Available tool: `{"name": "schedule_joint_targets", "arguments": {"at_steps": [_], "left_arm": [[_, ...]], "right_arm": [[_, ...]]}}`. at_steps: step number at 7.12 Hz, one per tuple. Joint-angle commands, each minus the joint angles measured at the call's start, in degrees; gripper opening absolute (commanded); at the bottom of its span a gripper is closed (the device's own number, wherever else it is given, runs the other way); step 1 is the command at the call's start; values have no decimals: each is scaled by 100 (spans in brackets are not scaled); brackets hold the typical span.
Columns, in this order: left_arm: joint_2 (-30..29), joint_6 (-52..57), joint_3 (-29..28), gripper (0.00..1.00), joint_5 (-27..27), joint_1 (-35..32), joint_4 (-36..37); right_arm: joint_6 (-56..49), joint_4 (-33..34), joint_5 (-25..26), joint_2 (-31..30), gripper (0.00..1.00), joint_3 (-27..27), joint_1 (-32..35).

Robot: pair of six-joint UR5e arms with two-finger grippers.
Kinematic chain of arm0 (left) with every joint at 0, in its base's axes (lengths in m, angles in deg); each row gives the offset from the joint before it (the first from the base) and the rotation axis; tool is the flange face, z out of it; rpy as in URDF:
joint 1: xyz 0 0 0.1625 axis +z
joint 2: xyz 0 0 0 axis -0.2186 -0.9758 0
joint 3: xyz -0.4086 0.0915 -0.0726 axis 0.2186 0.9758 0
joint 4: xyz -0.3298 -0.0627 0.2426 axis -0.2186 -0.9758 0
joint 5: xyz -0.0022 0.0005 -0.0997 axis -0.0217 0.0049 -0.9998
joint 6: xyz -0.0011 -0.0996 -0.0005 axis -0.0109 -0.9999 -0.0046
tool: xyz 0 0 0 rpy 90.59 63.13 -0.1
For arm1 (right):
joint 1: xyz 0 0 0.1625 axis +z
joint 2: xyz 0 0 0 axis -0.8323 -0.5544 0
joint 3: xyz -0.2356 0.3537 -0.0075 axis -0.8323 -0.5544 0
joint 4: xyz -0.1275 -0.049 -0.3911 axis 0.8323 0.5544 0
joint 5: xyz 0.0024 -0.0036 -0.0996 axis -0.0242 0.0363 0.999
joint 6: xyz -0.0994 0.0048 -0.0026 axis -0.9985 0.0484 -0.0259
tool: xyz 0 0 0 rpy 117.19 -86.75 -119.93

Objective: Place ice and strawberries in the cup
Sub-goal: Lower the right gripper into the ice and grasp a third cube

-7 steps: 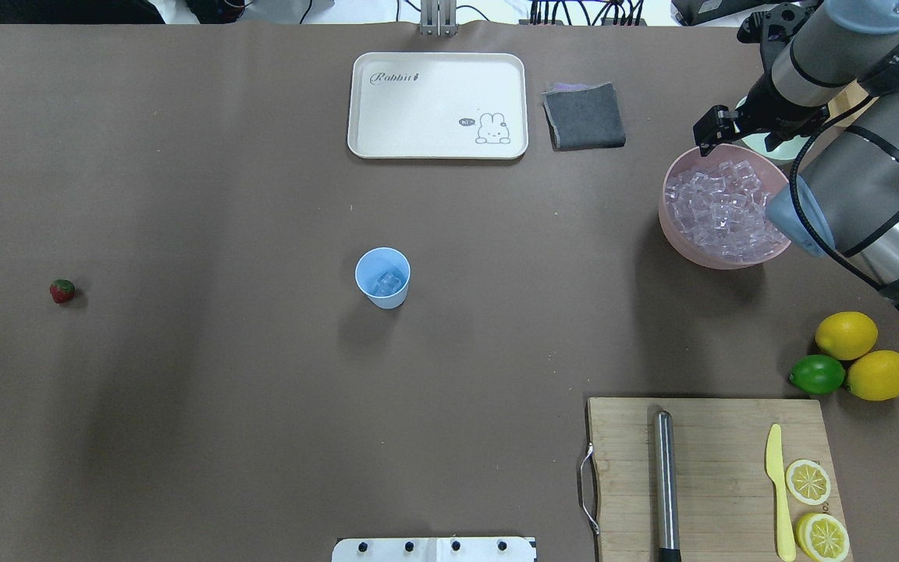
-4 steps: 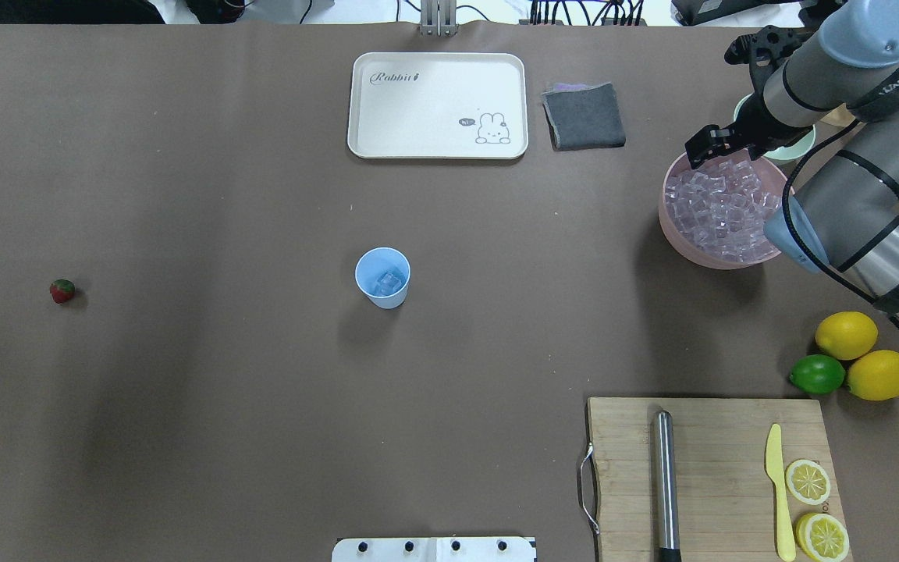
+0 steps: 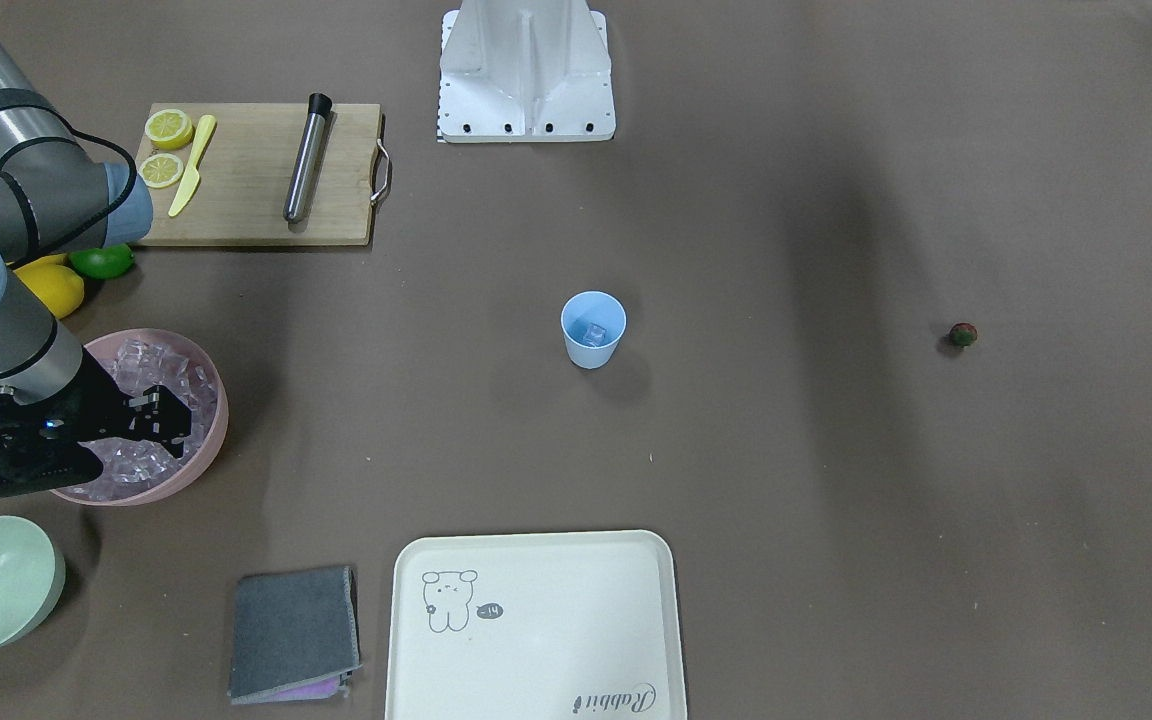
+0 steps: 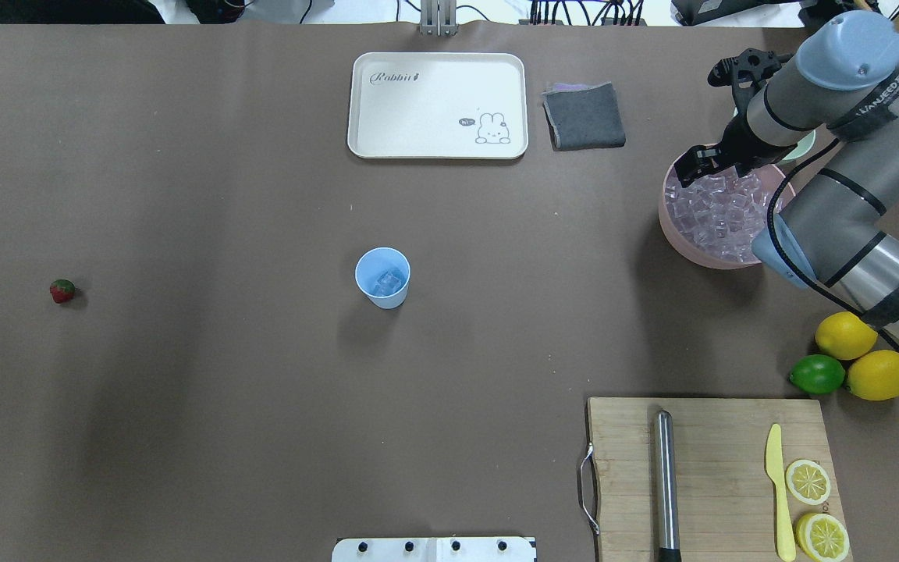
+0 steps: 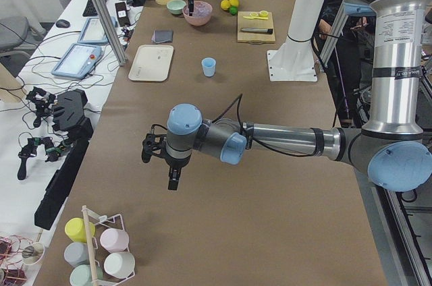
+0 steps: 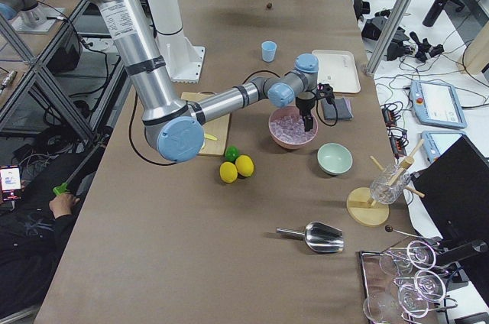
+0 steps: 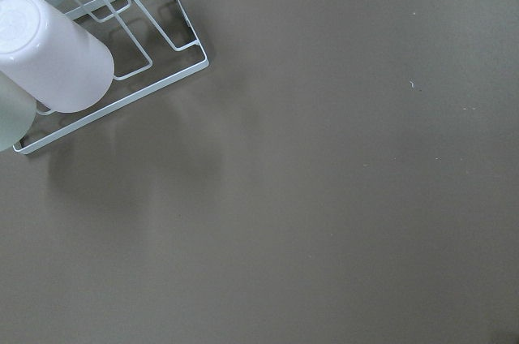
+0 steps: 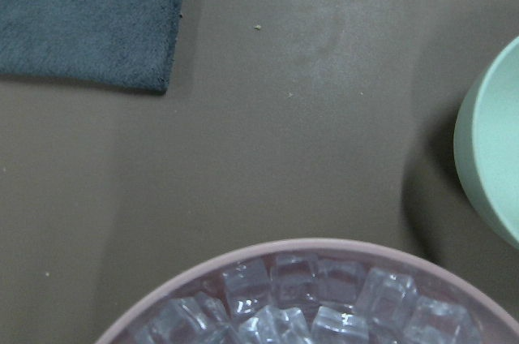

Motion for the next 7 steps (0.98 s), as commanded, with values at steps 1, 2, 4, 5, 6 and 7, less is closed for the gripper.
{"name": "schedule_joint_targets", "arguments": {"at_steps": [1, 2, 4, 5, 6, 7], "left_arm": [[0, 0, 8, 98, -9, 0, 0], [-9, 0, 8, 98, -9, 0, 0], [-35, -9, 8, 98, -9, 0, 0], [-35, -9, 17, 98, -9, 0, 0], [-44, -9, 17, 98, 0, 0, 0], [-53, -9, 17, 98, 0, 0, 0]], "right_arm": [[-3, -6, 24, 7, 95, -82, -25], [-3, -6, 16, 24, 97, -99, -34], [-3, 3, 16, 25, 98, -134, -51], [-3, 3, 16, 25, 98, -143, -51], [6, 3, 16, 25, 98, -152, -60], [6, -6, 16, 25, 89, -144, -60]]}}
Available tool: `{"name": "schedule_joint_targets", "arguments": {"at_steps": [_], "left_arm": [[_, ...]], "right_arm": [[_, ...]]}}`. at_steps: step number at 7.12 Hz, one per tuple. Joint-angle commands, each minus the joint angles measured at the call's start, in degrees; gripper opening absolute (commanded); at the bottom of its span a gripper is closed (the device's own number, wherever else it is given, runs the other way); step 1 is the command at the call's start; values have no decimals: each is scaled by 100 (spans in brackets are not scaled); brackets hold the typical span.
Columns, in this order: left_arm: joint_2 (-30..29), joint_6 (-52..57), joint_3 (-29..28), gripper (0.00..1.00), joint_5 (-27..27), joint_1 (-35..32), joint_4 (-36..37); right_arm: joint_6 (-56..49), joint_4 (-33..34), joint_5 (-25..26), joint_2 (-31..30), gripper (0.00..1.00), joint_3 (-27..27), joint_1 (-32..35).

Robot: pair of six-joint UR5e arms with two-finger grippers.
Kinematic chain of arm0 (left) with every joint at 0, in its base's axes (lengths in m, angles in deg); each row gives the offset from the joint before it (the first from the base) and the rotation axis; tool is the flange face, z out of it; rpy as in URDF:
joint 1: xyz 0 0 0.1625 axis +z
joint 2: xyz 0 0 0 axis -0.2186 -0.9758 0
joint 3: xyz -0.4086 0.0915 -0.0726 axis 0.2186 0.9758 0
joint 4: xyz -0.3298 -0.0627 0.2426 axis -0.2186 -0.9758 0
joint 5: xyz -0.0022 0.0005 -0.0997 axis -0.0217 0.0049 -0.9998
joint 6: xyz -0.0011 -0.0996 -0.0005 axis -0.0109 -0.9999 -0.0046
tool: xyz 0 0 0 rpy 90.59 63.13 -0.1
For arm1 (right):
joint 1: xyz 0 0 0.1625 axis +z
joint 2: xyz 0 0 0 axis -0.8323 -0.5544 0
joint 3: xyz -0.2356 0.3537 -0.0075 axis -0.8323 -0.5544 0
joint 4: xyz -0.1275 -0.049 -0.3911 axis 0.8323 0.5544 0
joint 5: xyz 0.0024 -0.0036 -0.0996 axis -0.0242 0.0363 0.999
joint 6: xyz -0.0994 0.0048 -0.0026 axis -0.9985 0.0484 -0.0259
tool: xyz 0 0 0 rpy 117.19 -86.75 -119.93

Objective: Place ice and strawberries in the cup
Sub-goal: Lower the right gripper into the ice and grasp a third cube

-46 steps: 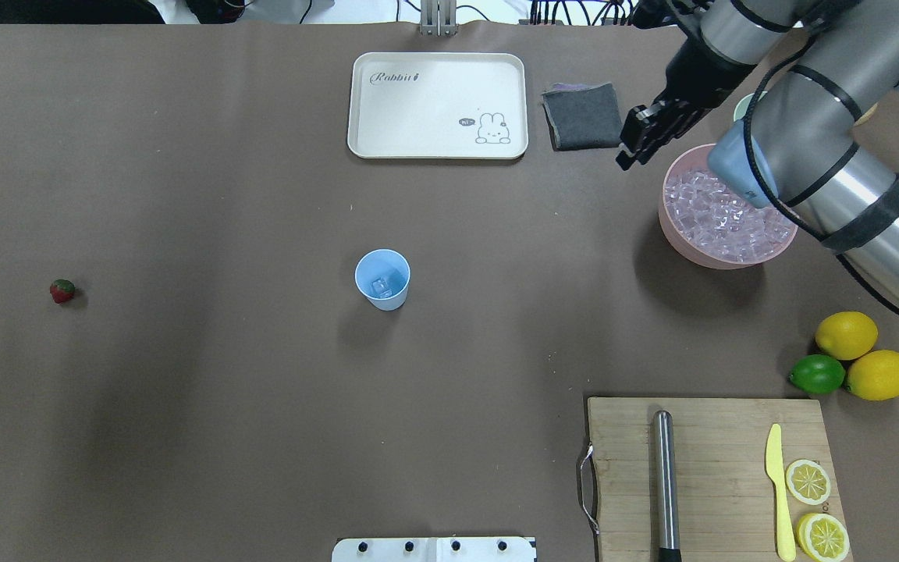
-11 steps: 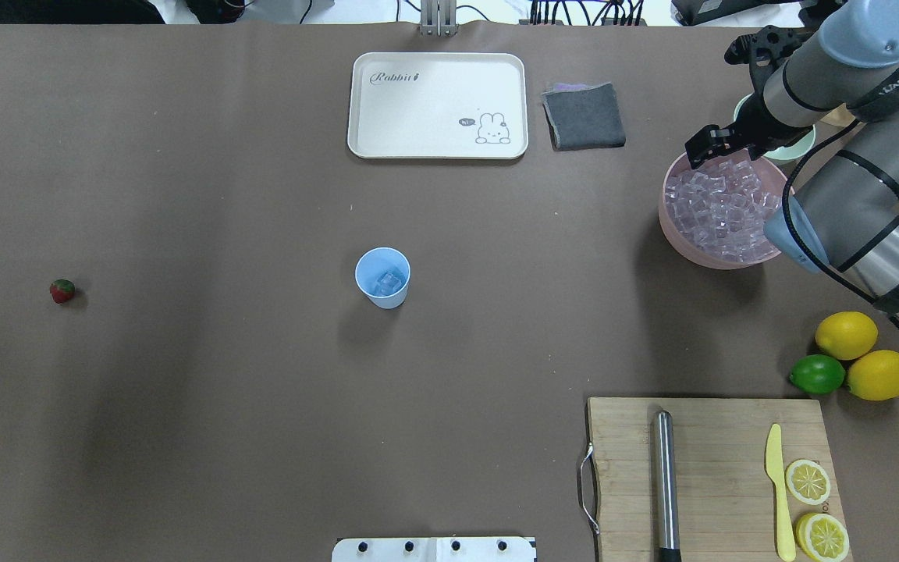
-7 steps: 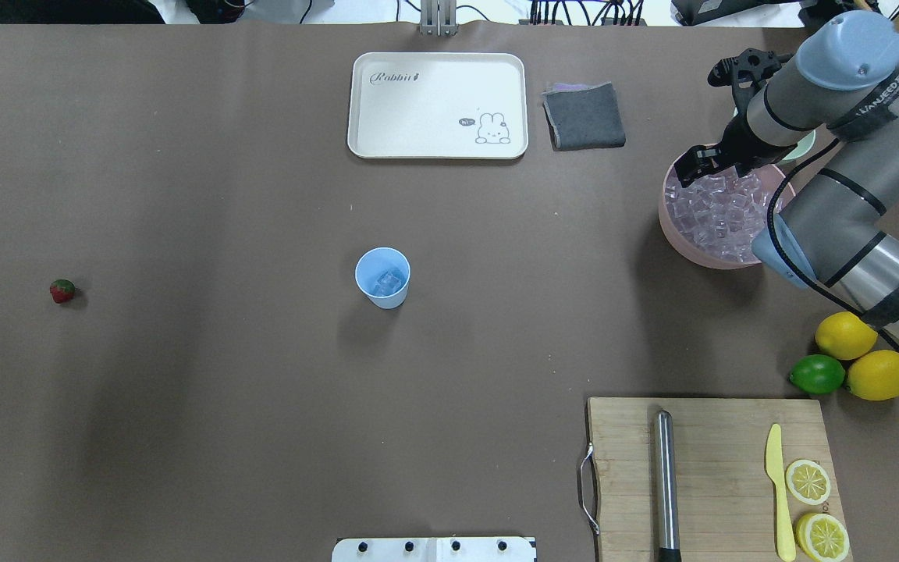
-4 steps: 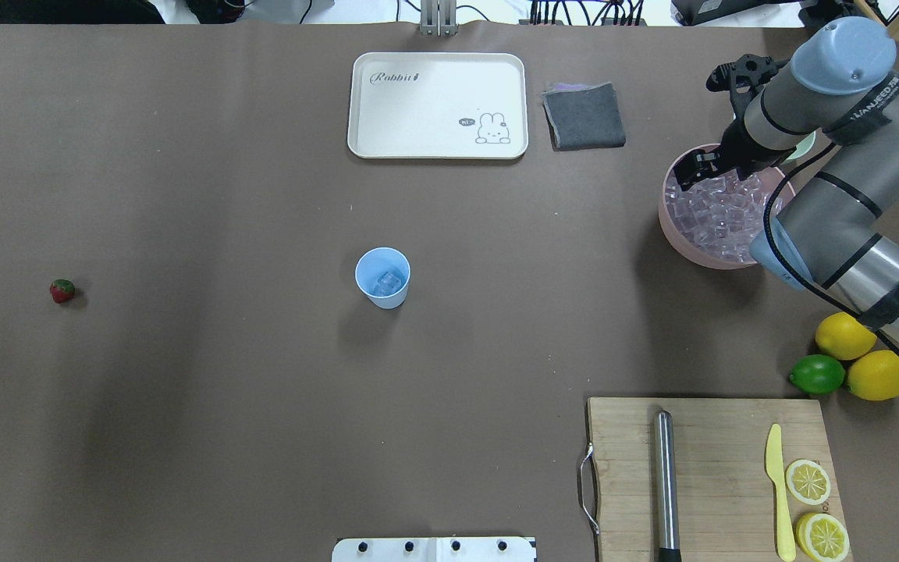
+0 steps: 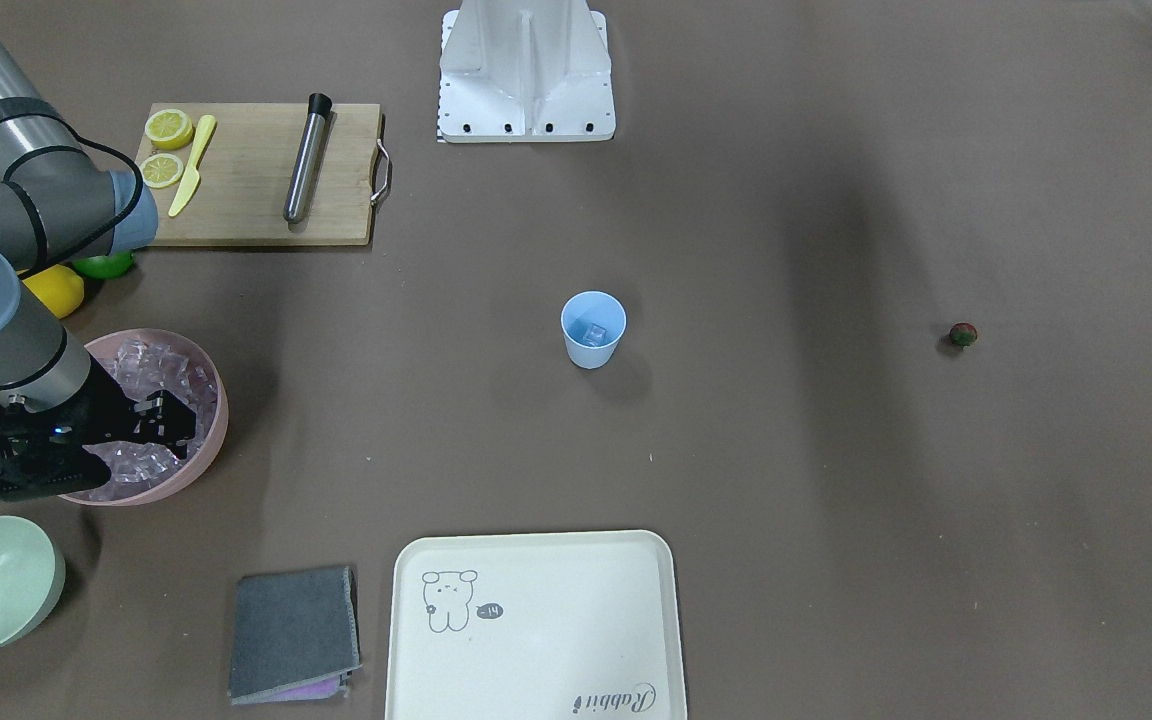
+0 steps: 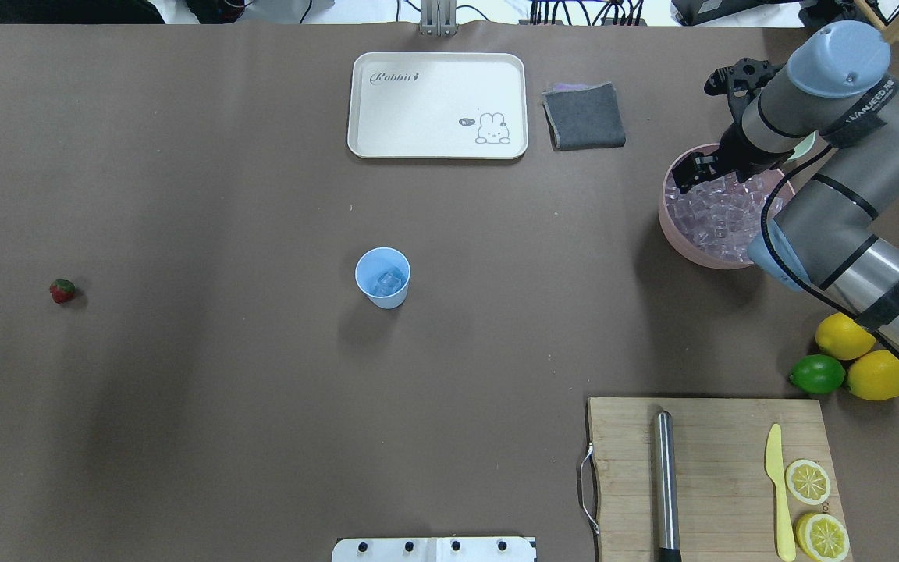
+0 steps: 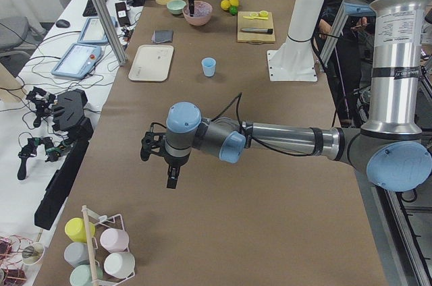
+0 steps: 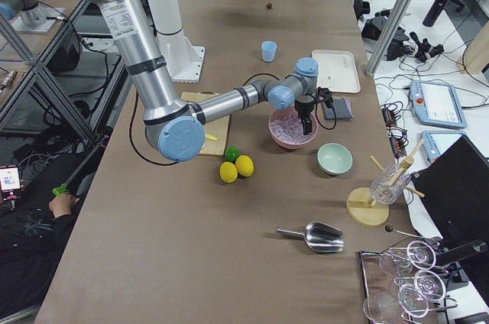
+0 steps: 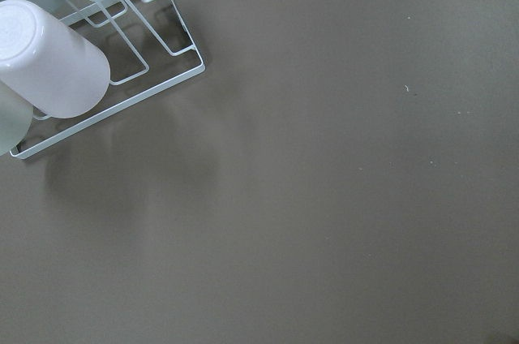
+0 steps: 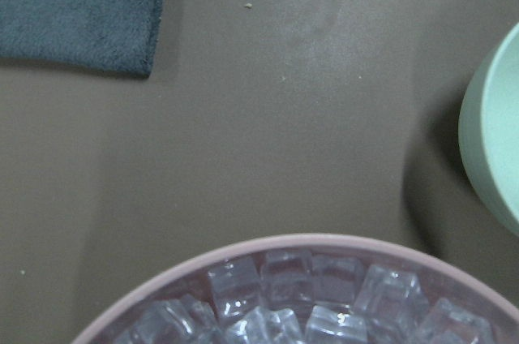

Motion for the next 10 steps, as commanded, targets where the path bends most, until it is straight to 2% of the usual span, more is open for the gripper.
{"name": "schedule_joint_targets", "arguments": {"at_steps": [1, 2, 3, 7, 8, 10], "left_arm": [[-27, -9, 1, 98, 3, 0, 0], [-45, -9, 1, 98, 3, 0, 0], [-54, -9, 1, 98, 3, 0, 0], [-89, -18, 10, 98, 3, 0, 9], [-98, -18, 2, 98, 12, 0, 9], [-124, -18, -7, 98, 12, 0, 9]], "right_arm": [[-6, -7, 0, 9, 60, 0, -4], [-23, 2, -9, 9, 27, 9, 13], [-58, 28, -17, 9, 1, 9, 48], [-234, 186, -96, 35, 0, 62, 198], [-234, 491, -245, 88, 0, 271, 242], [-234, 1473, -369, 228, 0, 1051, 260]]}}
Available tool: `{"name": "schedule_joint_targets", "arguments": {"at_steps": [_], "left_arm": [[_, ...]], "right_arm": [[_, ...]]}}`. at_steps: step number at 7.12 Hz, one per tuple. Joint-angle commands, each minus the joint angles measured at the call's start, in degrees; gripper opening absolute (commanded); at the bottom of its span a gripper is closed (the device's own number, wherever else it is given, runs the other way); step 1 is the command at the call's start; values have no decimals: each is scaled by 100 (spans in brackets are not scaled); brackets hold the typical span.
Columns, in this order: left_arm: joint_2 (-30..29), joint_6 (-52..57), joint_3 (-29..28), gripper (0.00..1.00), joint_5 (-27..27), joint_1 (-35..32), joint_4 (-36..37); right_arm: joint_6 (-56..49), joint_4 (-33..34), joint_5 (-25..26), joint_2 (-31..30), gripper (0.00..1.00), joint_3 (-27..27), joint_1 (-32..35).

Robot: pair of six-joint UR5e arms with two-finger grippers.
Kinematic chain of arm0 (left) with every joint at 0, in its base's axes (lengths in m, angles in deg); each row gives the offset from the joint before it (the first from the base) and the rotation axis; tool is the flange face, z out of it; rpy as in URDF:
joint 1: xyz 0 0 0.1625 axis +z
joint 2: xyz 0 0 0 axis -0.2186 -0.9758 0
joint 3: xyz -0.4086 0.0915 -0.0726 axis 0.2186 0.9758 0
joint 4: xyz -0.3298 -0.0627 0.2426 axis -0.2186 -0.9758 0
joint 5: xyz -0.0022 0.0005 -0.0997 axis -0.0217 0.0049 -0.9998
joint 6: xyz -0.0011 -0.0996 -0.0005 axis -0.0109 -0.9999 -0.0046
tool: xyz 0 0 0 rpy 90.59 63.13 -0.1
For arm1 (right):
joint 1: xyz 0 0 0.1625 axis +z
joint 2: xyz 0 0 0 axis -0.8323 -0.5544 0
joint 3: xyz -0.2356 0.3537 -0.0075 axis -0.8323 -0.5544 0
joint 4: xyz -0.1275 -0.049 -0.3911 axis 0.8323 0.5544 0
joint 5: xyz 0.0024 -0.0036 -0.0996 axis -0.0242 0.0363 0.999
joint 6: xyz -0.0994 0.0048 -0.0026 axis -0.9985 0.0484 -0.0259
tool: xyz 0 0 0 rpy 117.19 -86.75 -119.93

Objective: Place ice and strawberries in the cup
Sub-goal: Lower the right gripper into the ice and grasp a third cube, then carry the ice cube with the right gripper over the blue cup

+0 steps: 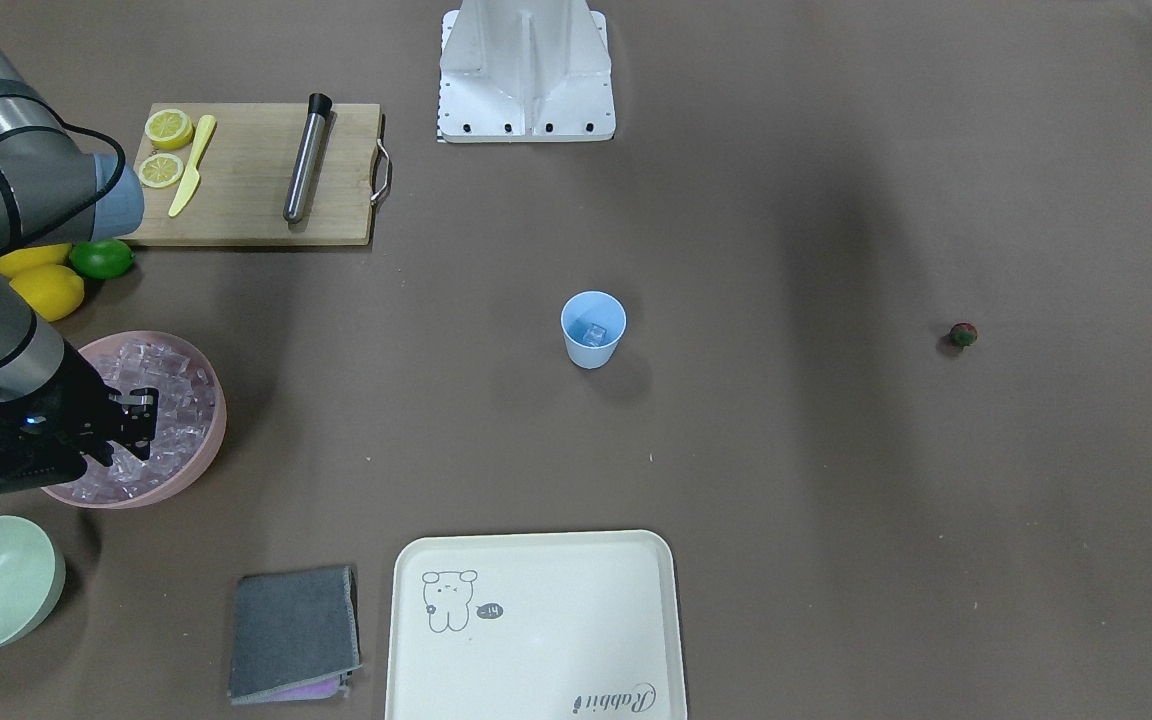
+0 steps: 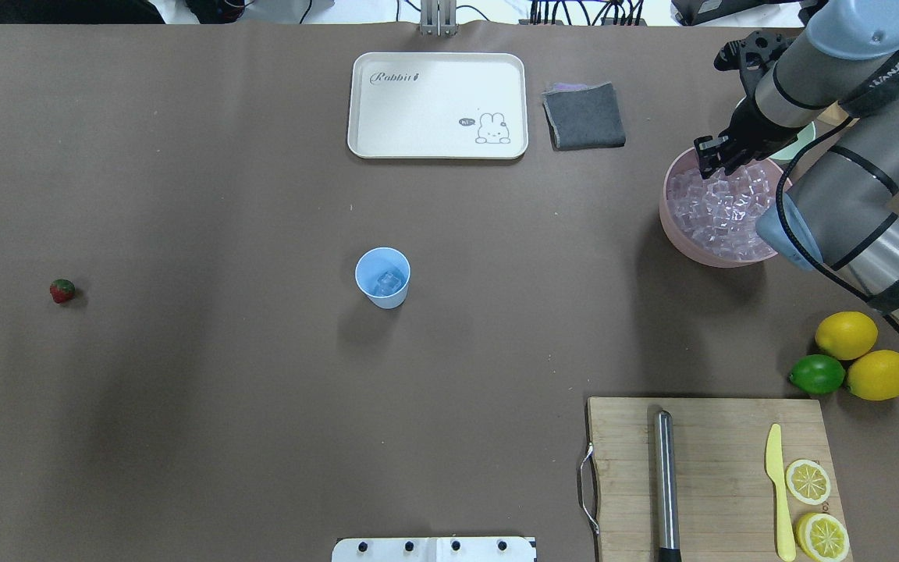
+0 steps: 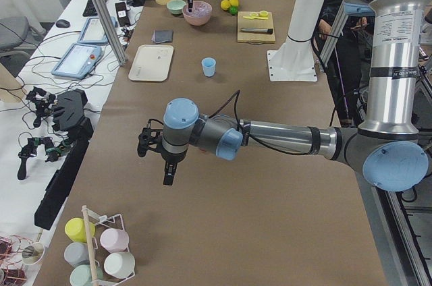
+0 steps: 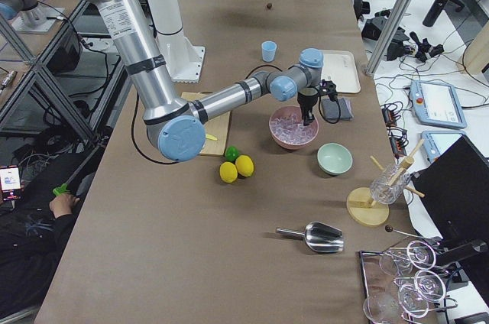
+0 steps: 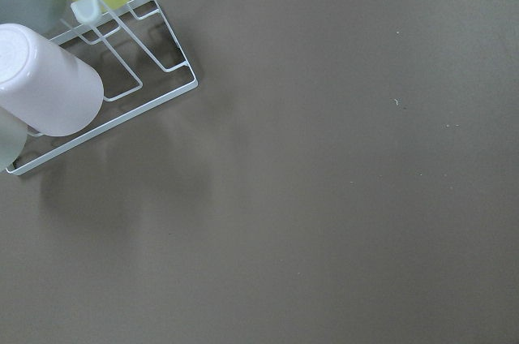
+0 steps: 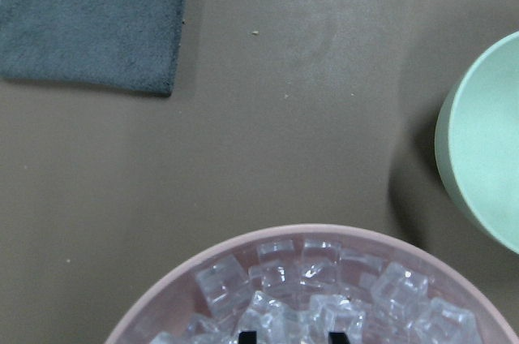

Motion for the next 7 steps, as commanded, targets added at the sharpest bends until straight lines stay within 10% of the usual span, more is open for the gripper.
{"name": "schedule_joint_targets", "arguments": {"at_steps": [1, 7], "left_arm": [[-13, 17, -8, 98, 1, 0, 0], [22, 44, -8, 98, 1, 0, -9]], "right_arm": [[0, 969, -74, 197, 0, 792, -17], [3088, 565, -144, 1515, 0, 1105, -1807]]}}
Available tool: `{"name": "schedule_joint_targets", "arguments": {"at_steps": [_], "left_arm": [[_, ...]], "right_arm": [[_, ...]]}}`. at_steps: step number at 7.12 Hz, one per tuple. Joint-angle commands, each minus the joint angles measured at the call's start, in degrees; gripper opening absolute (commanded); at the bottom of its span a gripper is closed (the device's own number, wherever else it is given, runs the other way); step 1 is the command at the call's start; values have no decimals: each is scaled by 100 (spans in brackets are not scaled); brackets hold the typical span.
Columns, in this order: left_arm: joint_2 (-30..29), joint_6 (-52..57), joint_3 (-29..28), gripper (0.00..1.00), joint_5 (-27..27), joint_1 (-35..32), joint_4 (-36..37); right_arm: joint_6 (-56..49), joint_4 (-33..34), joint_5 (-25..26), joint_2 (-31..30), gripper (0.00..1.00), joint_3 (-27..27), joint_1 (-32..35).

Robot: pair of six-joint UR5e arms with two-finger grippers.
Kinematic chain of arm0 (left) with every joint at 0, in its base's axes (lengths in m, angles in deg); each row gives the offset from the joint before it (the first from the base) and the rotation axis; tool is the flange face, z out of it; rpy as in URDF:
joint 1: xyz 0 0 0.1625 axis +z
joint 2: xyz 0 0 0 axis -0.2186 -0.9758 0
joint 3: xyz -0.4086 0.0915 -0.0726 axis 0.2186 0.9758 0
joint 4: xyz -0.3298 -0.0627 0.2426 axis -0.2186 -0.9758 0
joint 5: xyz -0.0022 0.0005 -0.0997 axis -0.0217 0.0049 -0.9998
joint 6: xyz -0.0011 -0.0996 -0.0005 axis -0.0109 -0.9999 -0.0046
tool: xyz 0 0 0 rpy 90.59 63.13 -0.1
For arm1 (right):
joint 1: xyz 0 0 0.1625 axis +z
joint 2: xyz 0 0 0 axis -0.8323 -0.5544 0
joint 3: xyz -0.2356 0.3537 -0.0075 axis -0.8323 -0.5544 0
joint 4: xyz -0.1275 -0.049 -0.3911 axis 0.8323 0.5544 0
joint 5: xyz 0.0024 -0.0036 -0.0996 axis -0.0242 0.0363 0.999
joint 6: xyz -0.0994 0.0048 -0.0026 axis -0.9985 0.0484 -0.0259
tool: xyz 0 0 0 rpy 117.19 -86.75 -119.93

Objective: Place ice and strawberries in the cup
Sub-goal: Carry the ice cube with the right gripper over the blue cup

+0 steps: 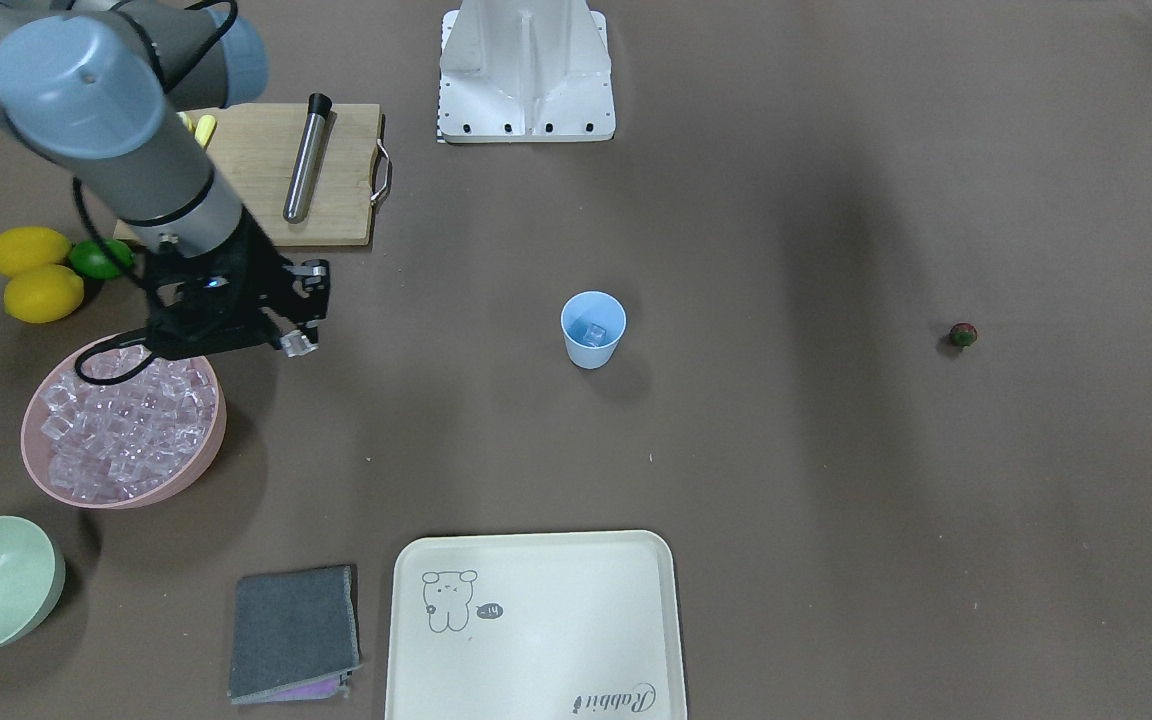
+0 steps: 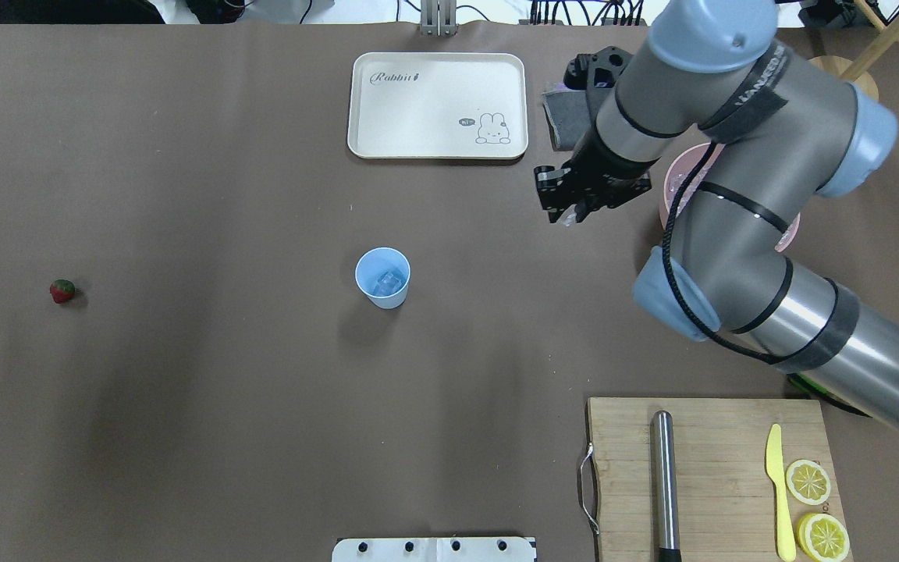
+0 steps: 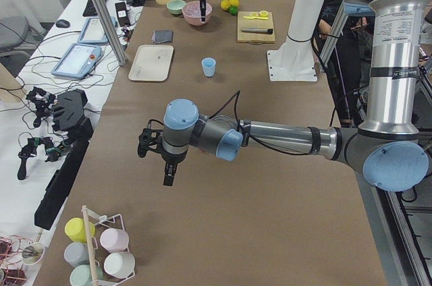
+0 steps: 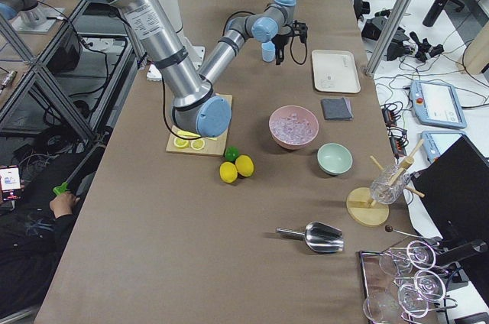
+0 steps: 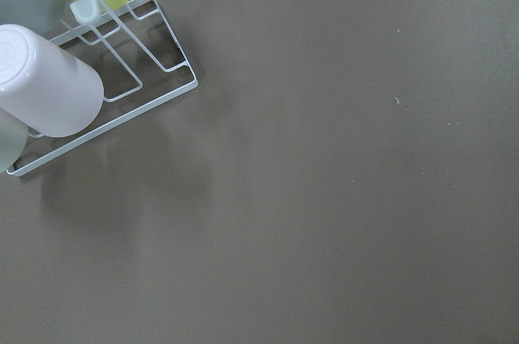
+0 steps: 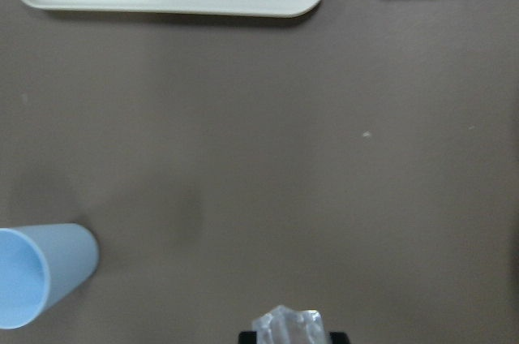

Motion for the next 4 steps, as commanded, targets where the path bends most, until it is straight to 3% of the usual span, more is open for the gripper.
{"name": "schedule_joint_targets", "arguments": {"at_steps": [1, 2, 4], "left_arm": [[1, 9, -17, 98, 0, 0, 0], [1, 9, -17, 98, 0, 0, 0], [18, 9, -8, 98, 0, 0, 0]], "right_arm": [[1092, -952, 137, 471, 0, -493, -555], [1252, -1122, 391, 760, 0, -914, -757], [1411, -1133, 568, 991, 0, -1164, -977]]}}
